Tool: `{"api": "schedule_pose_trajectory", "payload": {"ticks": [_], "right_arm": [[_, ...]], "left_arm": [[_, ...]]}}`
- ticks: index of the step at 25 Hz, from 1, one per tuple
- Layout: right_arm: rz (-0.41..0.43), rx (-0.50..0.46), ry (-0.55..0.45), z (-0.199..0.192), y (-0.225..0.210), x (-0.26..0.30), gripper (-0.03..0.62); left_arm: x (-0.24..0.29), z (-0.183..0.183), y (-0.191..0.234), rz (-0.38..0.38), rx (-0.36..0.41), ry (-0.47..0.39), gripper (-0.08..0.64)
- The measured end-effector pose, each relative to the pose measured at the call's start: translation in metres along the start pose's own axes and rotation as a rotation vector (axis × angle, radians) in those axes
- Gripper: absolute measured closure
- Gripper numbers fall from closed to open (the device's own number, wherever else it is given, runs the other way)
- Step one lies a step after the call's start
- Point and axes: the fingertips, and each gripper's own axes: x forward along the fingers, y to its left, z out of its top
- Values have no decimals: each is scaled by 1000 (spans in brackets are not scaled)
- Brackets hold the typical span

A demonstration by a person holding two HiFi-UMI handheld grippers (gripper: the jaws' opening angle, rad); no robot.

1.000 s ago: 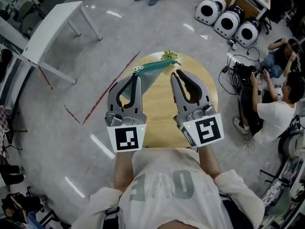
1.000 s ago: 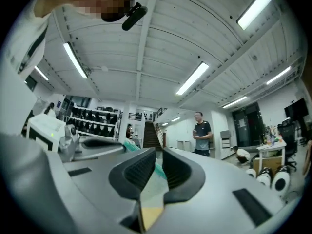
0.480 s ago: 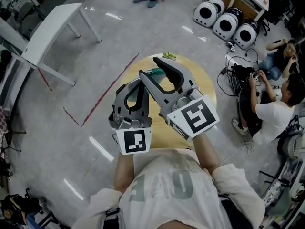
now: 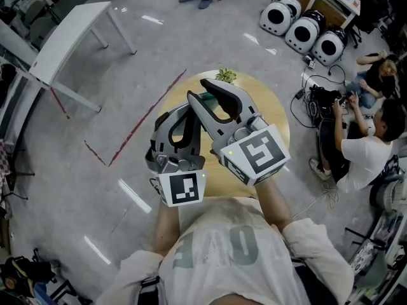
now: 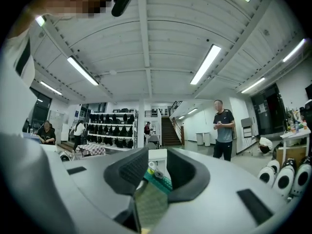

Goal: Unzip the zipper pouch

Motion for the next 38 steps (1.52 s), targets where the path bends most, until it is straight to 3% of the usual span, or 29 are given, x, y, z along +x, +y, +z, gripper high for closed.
{"api": "schedule_pose_trajectory", "payload": {"ticks": [4,8,17,27,31,33,38], "right_arm": [[-21,44,-31,4,-8,-7,512],[-8,150,-58,1,-13,-9,546],[-17,267,-108,2,-17,-13,561],[-55,256,-133,-2,-22,-23,561],[-131,298,-128,-14,-48,-31,565],[-149,338,-129,-20,-59,-35,565],[-200,280,-99,-27,-66,-37,565]], "left_arm": [[0,1,2,8,-20,-7,530],[1,2,2,5,-21,-10,530],[-1,4,-2,-2,-51,-24,531],[-4,7,-9,-22,-139,-64,533],[-11,12,5,21,-236,-108,534],[-11,13,10,28,-231,-118,534],[-17,11,22,57,-234,-118,534]]}}
